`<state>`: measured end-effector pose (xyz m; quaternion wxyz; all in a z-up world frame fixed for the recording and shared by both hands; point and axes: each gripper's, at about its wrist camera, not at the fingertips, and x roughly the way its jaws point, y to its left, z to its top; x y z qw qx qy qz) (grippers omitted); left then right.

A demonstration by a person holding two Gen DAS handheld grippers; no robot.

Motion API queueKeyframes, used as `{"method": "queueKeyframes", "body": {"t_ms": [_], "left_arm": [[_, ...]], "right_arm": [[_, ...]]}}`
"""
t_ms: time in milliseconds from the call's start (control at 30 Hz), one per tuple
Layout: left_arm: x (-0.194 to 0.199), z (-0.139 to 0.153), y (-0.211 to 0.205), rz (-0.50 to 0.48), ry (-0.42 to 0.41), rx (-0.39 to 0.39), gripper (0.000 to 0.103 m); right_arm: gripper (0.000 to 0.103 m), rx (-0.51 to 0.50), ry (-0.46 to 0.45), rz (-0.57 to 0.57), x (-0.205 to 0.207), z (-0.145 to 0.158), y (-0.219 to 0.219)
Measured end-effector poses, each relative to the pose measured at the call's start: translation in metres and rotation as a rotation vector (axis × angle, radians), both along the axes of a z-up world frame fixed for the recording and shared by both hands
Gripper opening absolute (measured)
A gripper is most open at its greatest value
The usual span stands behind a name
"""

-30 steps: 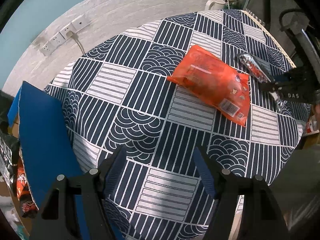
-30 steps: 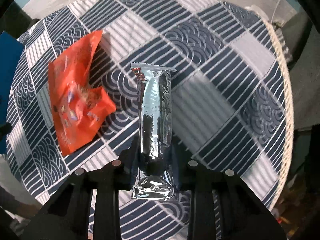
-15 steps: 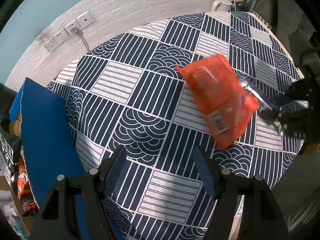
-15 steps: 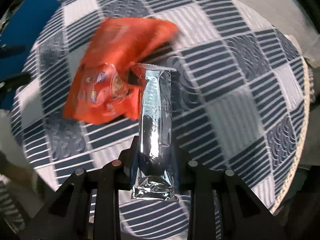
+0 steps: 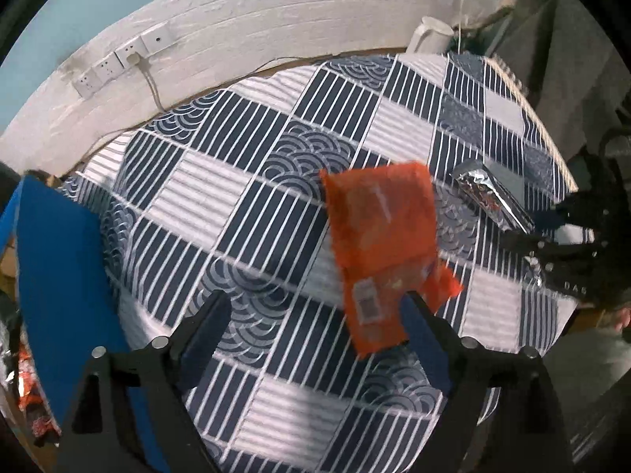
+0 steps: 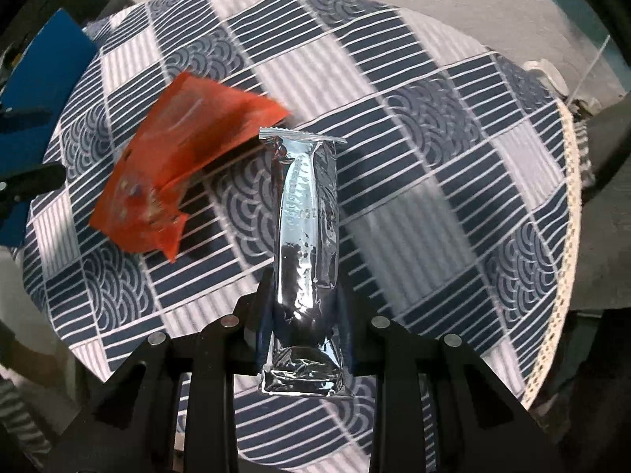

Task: Organize snacks
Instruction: 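Grasp silver foil bar with right tool while left tool approaches red packet, then grasp red packet with left tool and lift it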

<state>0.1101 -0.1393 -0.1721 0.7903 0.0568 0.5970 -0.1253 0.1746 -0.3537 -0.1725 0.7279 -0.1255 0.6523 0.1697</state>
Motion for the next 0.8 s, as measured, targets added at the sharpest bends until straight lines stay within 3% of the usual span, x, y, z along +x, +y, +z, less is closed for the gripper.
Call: {"method": "queueKeyframes", "body": {"t_ms": [133, 300, 533, 800], "left_arm": [[0.017, -0.014, -0.012, 0.036, 0.065, -0.064, 0.089], [0.028, -0.033, -0.031, 0.070, 0.112, -0.089, 0.089], [0.034, -0.040, -0.050, 0.052, 0.103, -0.065, 0.089], [0.043, -0.061, -0.061, 0.023, 0.140, -0.014, 0.089]], "right_arm": [[0.026, -0.015, -0.016, -0.029, 0.015, 0.009, -0.023], [0.026, -0.002, -0.027, -0.059, 0.020, 0.020, -0.049], [0.026, 0.011, -0.031, -0.056, 0.028, 0.026, -0.064], [0.026, 0.007, -0.027, -0.062, 0.021, 0.000, -0.071]]}}
